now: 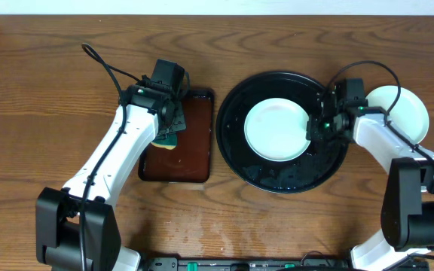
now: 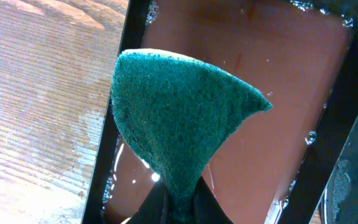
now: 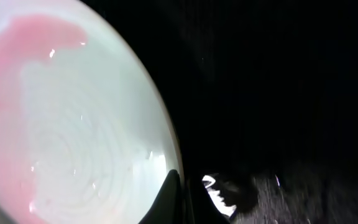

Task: Clean dirty plates on tray and stack at the side
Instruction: 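Lift the pale green plate off the black tray with the right gripper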

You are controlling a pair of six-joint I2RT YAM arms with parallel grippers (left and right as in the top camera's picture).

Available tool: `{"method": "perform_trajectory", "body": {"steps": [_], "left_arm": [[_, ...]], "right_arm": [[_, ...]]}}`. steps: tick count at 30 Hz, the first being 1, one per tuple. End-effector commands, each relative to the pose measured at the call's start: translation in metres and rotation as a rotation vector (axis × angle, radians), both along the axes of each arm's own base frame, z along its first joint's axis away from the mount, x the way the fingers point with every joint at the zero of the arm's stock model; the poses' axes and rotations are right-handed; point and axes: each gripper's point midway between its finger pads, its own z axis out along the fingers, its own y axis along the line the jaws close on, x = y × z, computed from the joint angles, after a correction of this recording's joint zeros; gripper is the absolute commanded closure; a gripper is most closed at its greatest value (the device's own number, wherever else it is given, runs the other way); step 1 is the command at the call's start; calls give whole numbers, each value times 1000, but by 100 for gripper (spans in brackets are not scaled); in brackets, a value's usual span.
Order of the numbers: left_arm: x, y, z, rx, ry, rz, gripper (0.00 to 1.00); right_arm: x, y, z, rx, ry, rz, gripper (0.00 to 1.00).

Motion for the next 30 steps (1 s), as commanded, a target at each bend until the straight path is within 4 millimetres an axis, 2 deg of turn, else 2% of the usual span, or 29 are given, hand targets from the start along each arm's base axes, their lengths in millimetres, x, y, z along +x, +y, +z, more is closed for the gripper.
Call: {"method": "perform_trajectory", "body": {"steps": [1,4,10,14,19,25,30], "left_arm": [[0,2,0,9,0,-11,92],[0,2,0,9,0,-11,92],[-2,3,0,11,7,-11,92],[-3,3,0,12,10,-11,92],[-3,3,0,12,10,-11,92],[-2,3,-1,11,8,-11,92],[-4,3,-4,12,11,-13,92]], "right_arm": [[27,-3,37,-38,-77,0,99],[32,-6,54,-60,-76,10,99],[36,-18,76,-145,-71,19,99],[39,-15,91,-190,-77,31,99],[44,-15,116,-337,-104,45,99],[47,-5,151,-549,-171,79,99],[48,14,175,-732,-262,112,99]]}}
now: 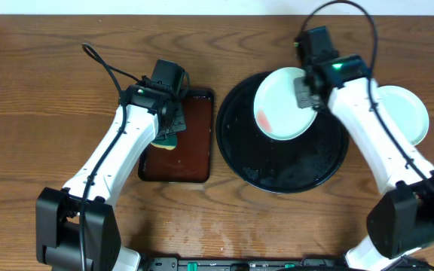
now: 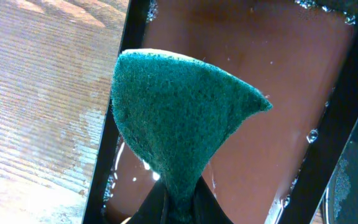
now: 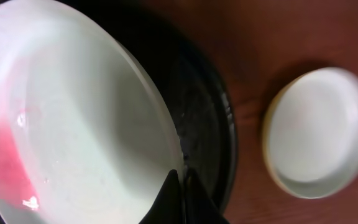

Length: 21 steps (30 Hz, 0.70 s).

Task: Clean dirty plates on tray and stack at the side
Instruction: 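Lift the pale green plate off the black tray with the right gripper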

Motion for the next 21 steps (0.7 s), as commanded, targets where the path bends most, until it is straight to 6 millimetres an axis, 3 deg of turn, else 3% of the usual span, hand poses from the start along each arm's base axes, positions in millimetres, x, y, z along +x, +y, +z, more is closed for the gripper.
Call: {"method": "perform_trajectory", "body": {"steps": [1,7,14,21], "left_arm": [[-3,3,-5,11,8,-10,92],[-2,3,-10,9,2,-10,92],[-2,2,-11,9,-1,-9,92],[-2,2,-11,9,-1,-9,92]], "right_arm": [[4,1,37,-195,-130,4,99],[-5,28,73,-451,-284,41,99],[-26,75,126,-667,-533,64,99],[-36,97,137,-672,-606,83,99]]}}
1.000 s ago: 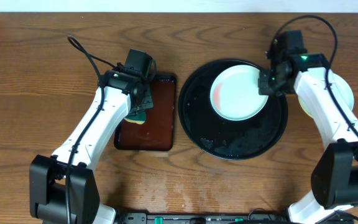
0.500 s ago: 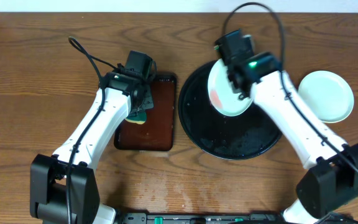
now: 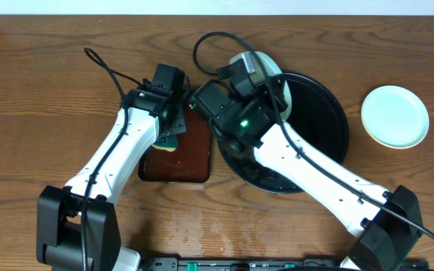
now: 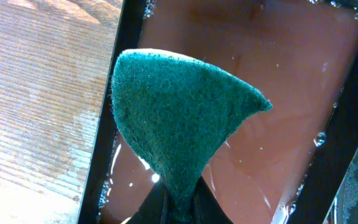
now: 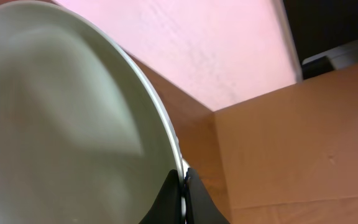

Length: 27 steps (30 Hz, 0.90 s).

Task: Clean dirty plates on tray and stack at the side
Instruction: 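Lift the pale green plate off the black tray with the right gripper, then carry the plate right and set it onto the plate stack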

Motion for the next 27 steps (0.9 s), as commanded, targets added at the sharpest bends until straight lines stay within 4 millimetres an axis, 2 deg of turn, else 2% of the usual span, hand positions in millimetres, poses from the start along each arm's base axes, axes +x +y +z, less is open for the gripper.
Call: {"method": "perform_trajectory", "body": {"steps": [1,5,8,11,15,22,27], "left_arm": [[0,2,-1,9,1,-9,92],[0,2,0,9,0,-9,92],[0,2,0,9,0,-9,92],[0,2,0,9,0,-9,92],[-1,2,-1,9,1,-9,92],[-1,2,-1,9,1,-10,92],[0,2,0,8,-2,-10,92]], "right_arm": [[-4,-6,32,-23,-115,-40,99],[-3,-5,30,-11,-109,-38,99],[0,-3,22,27,-70,-18,99],[5,0,5,101,6,11,99],[16,-7,-19,268,86,-3,99],[38,-37,-67,618,314,-46,99],[47,-73,-84,863,435,-89,99]]}}
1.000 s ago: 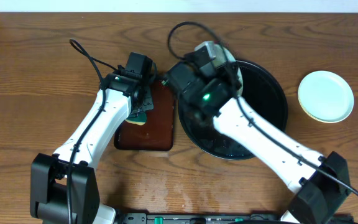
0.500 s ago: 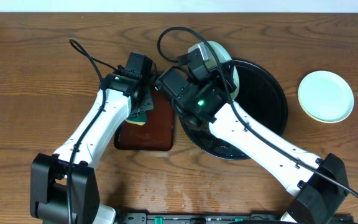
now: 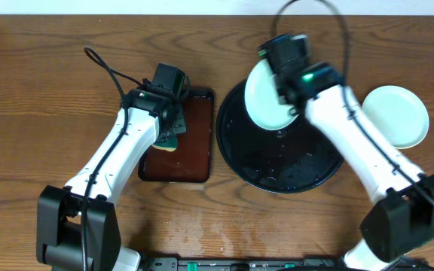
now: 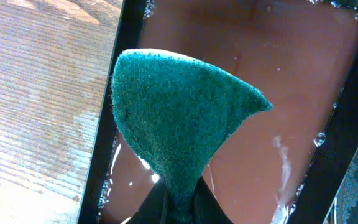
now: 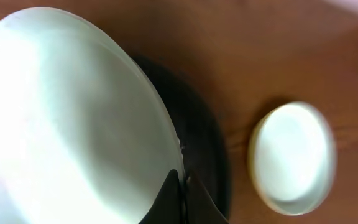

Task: Clean dirty plates on tray and stack at the side
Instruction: 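Carry the plate right and set it onto the plate stack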

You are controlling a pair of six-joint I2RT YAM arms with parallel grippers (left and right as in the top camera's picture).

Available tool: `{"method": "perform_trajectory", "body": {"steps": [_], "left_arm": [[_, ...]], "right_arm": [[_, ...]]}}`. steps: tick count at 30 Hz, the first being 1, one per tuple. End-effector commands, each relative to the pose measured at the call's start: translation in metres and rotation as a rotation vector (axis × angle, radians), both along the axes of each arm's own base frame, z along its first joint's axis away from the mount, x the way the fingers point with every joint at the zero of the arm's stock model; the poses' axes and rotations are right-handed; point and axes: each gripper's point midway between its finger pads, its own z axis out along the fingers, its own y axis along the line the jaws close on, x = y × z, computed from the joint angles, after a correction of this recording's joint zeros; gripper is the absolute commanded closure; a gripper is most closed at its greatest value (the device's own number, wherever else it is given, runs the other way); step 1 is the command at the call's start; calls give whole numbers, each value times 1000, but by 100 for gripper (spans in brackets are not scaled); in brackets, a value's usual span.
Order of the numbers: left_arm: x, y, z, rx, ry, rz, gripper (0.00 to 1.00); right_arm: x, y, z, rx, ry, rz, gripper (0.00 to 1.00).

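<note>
My right gripper (image 5: 180, 186) is shut on the rim of a white plate (image 3: 266, 96), held tilted above the far left part of the round black tray (image 3: 285, 162). The same plate (image 5: 67, 118) fills the right wrist view. A second white plate (image 3: 395, 115) lies on the table right of the tray. My left gripper (image 4: 174, 202) is shut on a green sponge (image 4: 179, 118), hanging over the rectangular black tray of brown water (image 3: 194, 158).
The brown-water tray (image 4: 291, 74) lies left of the round tray. Bare wooden table (image 3: 36, 90) spreads to the left and in front. The second white plate (image 5: 291, 155) also shows at the right in the right wrist view.
My right arm has swung back to the right with the plate: it was over the gap between the two trays, and now hangs over the round tray's far left edge. The left arm is still.
The right gripper was shut on the plate's rim as it lay flat in the round tray. Then it held the plate lifted and tilted, pink stain showing. Then it was over by the brown-water tray. Now it is back above the round tray. The left kept the sponge throughout.
</note>
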Motion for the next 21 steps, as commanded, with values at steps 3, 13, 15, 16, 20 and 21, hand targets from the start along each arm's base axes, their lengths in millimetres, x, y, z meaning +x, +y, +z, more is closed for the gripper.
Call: {"method": "perform_trajectory", "body": {"steps": [3,13,15,16,20,21], "left_arm": [[0,2,0,8,-2,-9,92],[0,2,0,8,-2,-9,92],[0,2,0,8,-2,-9,92],[0,2,0,8,-2,-9,92],[0,2,-1,8,0,-10,92],[0,2,-1,8,-1,-10,92]], "right_arm": [[8,-33,-1,396,82,-64,99],[-4,-223,-1,580,-10,-480,99],[-14,-258,-1,584,-40,-563,99],[-20,-273,-2,586,-54,-601,99],[-41,-319,-13,571,-89,-717,99],[-45,-326,-18,572,-95,-734,99]]}}
